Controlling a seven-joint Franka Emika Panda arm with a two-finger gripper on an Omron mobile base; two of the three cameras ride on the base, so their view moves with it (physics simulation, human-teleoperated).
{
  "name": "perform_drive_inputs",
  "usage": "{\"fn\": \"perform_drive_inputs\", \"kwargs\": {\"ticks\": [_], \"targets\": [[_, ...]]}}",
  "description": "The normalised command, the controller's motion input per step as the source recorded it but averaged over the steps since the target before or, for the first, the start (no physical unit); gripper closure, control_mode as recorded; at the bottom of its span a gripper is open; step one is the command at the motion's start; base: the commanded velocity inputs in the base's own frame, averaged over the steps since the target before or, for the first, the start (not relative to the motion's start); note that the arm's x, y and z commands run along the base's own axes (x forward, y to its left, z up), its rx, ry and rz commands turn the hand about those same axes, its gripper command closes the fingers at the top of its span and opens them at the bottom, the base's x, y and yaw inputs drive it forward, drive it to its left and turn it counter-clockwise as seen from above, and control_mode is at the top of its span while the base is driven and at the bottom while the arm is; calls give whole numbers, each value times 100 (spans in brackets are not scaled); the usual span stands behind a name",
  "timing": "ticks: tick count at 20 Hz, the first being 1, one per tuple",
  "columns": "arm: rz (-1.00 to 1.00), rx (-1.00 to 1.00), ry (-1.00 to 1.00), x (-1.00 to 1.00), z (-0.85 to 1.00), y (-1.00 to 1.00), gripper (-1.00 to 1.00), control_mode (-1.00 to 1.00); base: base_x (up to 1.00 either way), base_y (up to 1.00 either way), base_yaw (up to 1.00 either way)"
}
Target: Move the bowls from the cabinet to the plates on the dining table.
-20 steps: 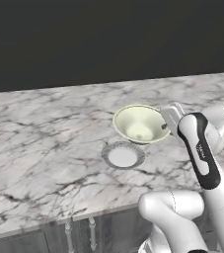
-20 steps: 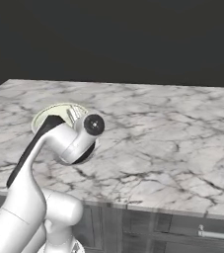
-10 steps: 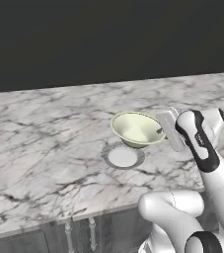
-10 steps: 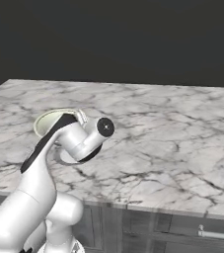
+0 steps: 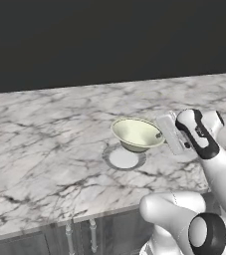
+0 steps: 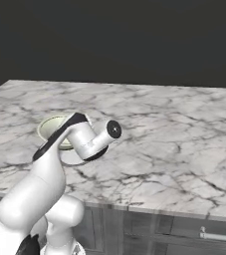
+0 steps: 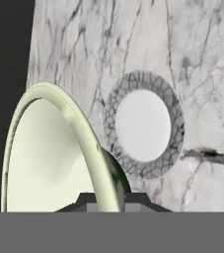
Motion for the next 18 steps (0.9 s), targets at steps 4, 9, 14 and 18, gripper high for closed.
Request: {"fn": "perform_drive_inputs", "kwargs": {"ticks": [4, 9, 14, 18], "targets": [[1, -2, 0, 2, -17, 0, 100, -100, 0, 0, 0], [0, -4, -1, 10, -14, 0, 100, -100, 0, 0, 0], [0, -9, 0, 12, -15, 6, 100, -100, 0, 0, 0], [0, -12, 0, 13, -20, 10, 100, -100, 0, 0, 0]]}}
